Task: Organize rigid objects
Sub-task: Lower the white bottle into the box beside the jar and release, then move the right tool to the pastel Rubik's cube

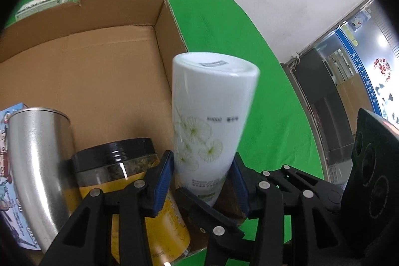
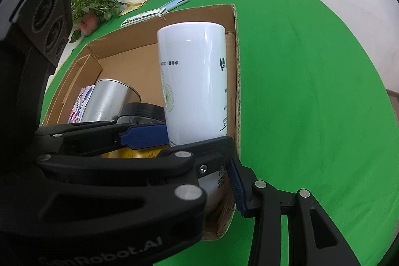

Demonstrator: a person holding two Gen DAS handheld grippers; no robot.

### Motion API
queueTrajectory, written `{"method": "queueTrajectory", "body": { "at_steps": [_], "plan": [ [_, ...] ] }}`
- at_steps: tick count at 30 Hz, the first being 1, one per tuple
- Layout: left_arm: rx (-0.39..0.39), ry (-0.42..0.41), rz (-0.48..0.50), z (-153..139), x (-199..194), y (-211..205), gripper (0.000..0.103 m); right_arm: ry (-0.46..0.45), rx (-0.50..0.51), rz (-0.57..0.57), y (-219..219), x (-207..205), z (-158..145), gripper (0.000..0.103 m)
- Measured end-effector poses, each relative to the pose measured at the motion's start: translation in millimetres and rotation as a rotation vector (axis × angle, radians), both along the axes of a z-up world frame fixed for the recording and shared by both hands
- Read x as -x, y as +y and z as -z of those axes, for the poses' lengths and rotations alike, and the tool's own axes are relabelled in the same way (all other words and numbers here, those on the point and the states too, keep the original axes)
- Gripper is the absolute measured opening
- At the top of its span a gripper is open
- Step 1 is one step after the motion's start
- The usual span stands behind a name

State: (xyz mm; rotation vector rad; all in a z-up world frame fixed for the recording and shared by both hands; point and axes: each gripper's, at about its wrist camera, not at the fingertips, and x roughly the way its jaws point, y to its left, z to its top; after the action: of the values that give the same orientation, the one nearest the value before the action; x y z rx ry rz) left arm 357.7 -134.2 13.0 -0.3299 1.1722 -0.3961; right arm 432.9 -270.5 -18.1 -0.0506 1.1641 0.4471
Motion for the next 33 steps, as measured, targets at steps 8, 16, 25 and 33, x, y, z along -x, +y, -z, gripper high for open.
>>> {"method": "queueTrajectory", "body": {
  "at_steps": [8, 16, 25, 33],
  "plan": [
    [0.009, -0.088, -0.030, -14.4, 36.2, 25.8, 0.046, -0.042, 0.023, 0.009, -1.5, 26.4, -10.9, 0.050],
    [-0.211, -0.532, -0.162, -69.7, 143.1, 54.9, 0.093, -0.300, 0.099, 0.048, -0.6, 98.3, -45.3, 0.102],
    [-0.309, -0.688, -0.302, -114.7, 246.4, 93.3, 0.093, -0.501, 0.100, 0.070, 0.7, 200.3, -89.4, 0.102],
    [-0.376, -0.597, -0.358, -131.7, 312.5, 159.4, 0.093, -0.529, 0.053, -0.013, 17.6, 278.7, -107.2, 0.102]
  ]
}}
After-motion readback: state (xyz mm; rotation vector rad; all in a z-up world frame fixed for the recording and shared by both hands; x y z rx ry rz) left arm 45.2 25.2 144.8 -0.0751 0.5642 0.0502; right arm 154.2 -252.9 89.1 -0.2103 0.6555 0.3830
